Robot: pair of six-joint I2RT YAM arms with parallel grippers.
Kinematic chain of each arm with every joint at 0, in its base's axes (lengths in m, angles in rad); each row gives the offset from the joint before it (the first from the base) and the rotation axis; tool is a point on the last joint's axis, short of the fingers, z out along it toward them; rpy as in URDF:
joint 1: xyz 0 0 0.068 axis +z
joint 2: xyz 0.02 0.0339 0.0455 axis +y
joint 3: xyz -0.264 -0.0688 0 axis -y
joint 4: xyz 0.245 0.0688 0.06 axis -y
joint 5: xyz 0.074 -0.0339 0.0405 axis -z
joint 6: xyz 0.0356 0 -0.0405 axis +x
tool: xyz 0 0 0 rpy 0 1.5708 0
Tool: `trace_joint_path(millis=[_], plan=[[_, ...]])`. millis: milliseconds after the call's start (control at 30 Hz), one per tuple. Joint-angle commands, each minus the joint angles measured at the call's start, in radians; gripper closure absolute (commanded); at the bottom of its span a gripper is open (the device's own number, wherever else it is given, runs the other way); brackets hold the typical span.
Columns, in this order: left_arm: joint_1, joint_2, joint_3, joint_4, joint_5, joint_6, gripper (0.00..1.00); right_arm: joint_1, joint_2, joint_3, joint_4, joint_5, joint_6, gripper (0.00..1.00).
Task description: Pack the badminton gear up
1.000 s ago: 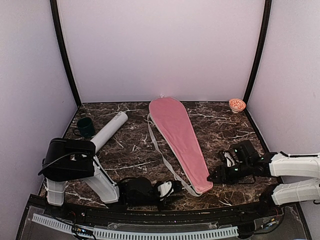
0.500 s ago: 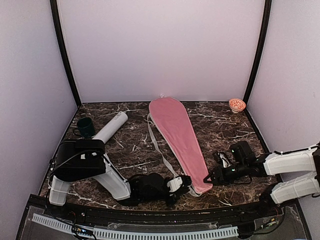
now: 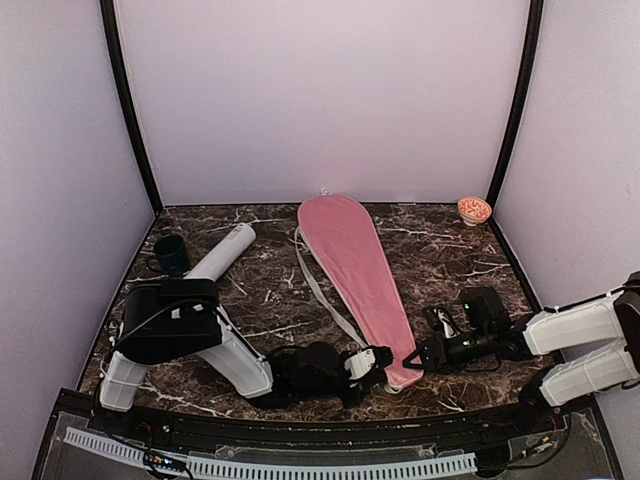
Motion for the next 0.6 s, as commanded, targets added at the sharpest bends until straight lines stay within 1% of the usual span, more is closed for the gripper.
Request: trace_joint_path(millis=[0,167,233,333,400,500,567], plan=[[0.008,0.025,0.054,0.001,0.032,0.001,0.93,0.024,0.049,-0.030,0.082,-0.064,0.039,0.62],[0.012,0.048,0.102,0.004,0.054,0.010,0.90,0.083,0.094,-0.027,0.145,-0.072,0.073,0.61],[0.014,0.049,0.110,0.004,0.061,0.016,0.86,0.096,0.102,-0.027,0.167,-0.075,0.087,0.60],[0.015,0.024,0.091,-0.005,0.070,0.025,0.82,0.099,0.095,-0.020,0.145,-0.064,0.079,0.60],[0.013,-0.015,0.036,-0.013,0.073,0.022,0.78,0.096,0.073,-0.011,0.094,-0.035,0.063,0.59],[0.012,-0.112,-0.089,-0.011,0.069,0.005,0.72,0.073,0.028,-0.002,-0.007,0.034,0.043,0.61],[0.005,-0.183,-0.167,-0.035,0.060,-0.003,0.70,0.059,0.001,0.011,-0.089,0.075,0.023,0.64]])
